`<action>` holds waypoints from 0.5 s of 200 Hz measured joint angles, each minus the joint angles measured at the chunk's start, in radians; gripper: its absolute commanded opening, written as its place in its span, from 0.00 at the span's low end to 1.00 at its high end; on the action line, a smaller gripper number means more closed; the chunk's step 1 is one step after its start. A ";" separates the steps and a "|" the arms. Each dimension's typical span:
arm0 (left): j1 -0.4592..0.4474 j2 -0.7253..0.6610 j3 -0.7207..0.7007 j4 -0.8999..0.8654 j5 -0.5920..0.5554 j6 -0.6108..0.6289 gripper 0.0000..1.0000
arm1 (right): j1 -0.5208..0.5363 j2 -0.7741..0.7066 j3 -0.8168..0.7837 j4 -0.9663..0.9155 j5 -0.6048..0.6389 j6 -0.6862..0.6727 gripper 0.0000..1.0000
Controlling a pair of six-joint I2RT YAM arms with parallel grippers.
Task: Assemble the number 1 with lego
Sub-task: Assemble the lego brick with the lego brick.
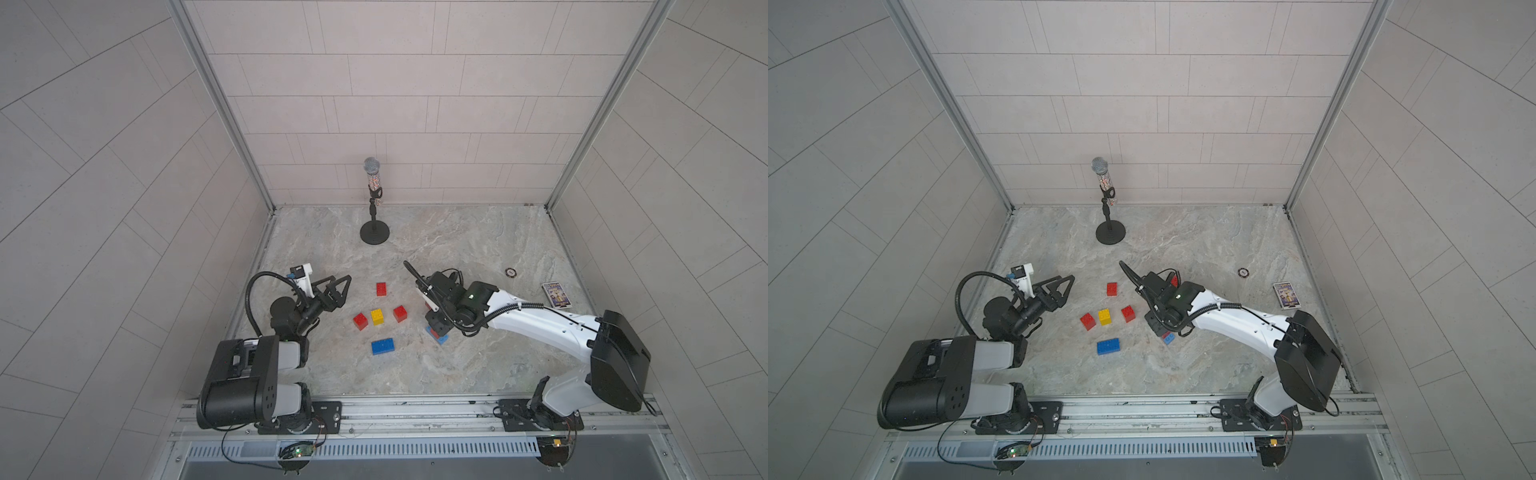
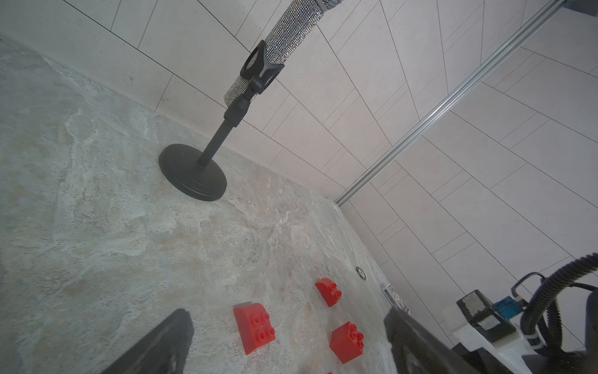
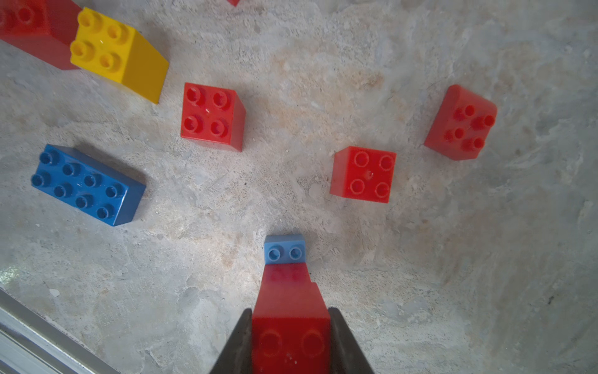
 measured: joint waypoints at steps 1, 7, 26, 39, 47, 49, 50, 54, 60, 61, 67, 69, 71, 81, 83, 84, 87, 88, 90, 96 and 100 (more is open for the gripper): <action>0.000 0.000 0.000 0.000 0.000 0.000 1.00 | 0.000 -0.002 -0.002 0.003 0.000 0.000 0.00; 0.000 0.000 0.000 0.000 0.000 0.000 1.00 | 0.000 -0.008 -0.010 0.011 0.000 0.002 0.00; 0.000 0.000 0.000 0.000 0.000 0.000 1.00 | 0.000 -0.027 -0.031 0.033 0.000 0.008 0.00; 0.000 0.000 0.000 0.000 0.000 0.000 1.00 | 0.000 -0.034 -0.038 0.037 0.000 0.010 0.00; 0.000 0.000 0.000 0.000 0.000 0.000 1.00 | 0.000 -0.037 -0.041 0.039 0.000 0.011 0.00; 0.000 0.000 0.000 0.000 0.000 0.000 1.00 | 0.000 -0.037 -0.042 0.039 0.000 0.012 0.00; 0.000 0.000 0.000 0.000 0.000 0.000 1.00 | 0.000 -0.038 -0.042 0.039 0.000 0.012 0.00; 0.000 0.000 0.000 0.000 0.000 0.000 1.00 | 0.000 -0.039 -0.043 0.040 0.000 0.012 0.00; 0.000 0.000 0.000 0.000 0.000 0.000 1.00 | 0.000 -0.041 -0.044 0.040 -0.001 0.013 0.00; 0.000 0.000 0.000 0.000 0.000 0.000 1.00 | 0.000 -0.041 -0.044 0.040 -0.001 0.013 0.00; 0.000 0.000 0.000 0.000 0.000 0.000 1.00 | 0.000 -0.042 -0.044 0.040 -0.001 0.013 0.00; 0.000 0.000 0.000 0.000 0.000 0.000 1.00 | 0.000 -0.042 -0.045 0.040 -0.001 0.013 0.00; 0.000 0.000 0.000 0.000 0.000 0.000 1.00 | 0.000 -0.043 -0.044 0.040 -0.001 0.013 0.00; 0.000 0.000 0.000 0.000 0.000 0.000 1.00 | 0.000 -0.044 -0.045 0.039 -0.002 0.013 0.00; 0.000 0.000 0.000 0.000 0.000 0.000 1.00 | 0.000 -0.045 -0.045 0.039 -0.002 0.013 0.00; 0.000 0.000 0.000 0.000 0.000 0.000 1.00 | 0.000 -0.045 -0.045 0.039 -0.002 0.013 0.00; 0.000 0.000 0.000 0.000 0.000 0.000 1.00 | 0.000 -0.045 -0.045 0.039 -0.002 0.013 0.00; 0.000 0.000 0.000 0.000 0.000 0.000 1.00 | 0.000 -0.045 -0.045 0.039 -0.002 0.013 0.00; 0.000 0.000 0.000 0.000 0.000 0.000 1.00 | 0.000 -0.045 -0.045 0.039 -0.002 0.013 0.00; 0.000 0.000 0.000 0.000 0.000 0.000 1.00 | 0.000 -0.045 -0.045 0.038 -0.002 0.013 0.00; 0.000 0.000 0.000 0.000 0.000 0.000 1.00 | 0.000 -0.045 -0.045 0.037 -0.002 0.013 0.00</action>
